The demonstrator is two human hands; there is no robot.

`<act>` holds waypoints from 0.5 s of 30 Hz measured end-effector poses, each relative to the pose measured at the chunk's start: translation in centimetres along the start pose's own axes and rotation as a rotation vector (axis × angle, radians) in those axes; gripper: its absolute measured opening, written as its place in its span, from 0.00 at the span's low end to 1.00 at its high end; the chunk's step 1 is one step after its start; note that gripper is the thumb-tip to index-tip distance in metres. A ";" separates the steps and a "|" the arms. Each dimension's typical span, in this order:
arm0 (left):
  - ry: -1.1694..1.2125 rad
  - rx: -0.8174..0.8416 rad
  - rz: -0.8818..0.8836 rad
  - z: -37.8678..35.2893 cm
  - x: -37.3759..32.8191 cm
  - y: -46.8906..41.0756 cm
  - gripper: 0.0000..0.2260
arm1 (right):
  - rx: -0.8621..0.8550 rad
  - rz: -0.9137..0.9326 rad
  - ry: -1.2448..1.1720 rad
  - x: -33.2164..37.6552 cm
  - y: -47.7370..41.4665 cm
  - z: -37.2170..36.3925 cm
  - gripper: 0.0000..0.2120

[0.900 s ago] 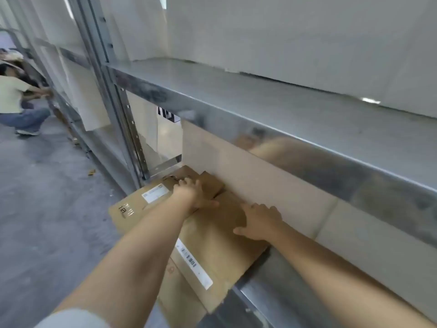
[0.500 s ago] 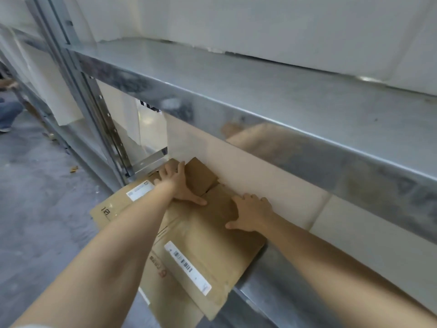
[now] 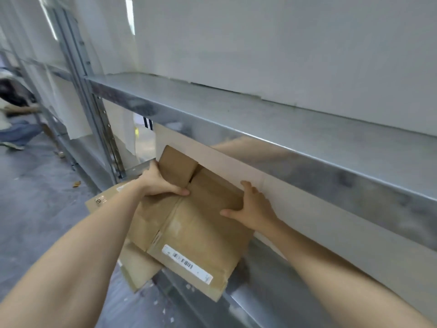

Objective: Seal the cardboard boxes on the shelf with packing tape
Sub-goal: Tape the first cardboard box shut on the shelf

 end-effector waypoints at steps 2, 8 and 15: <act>0.065 -0.025 0.001 -0.5 -0.4 2.8 0.69 | -0.095 -0.001 0.022 -0.6 2.8 2.5 0.51; 0.212 -0.047 -0.041 -2.6 -3.3 10.0 0.66 | -0.244 -0.088 -0.130 -3.0 10.9 7.9 0.56; 0.267 -0.039 -0.188 -7.7 -9.4 16.5 0.68 | -0.459 -0.120 -0.282 -6.8 19.9 12.9 0.55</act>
Point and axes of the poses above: each hand's wrist, its own y-axis away from the middle knuckle, its own z-axis out of the back of the hand, x = y × z, the point moved 8 cm from there along -y, towards the middle knuckle, and after that the axes turned 5 degrees about -y, right-handed, at the moved point
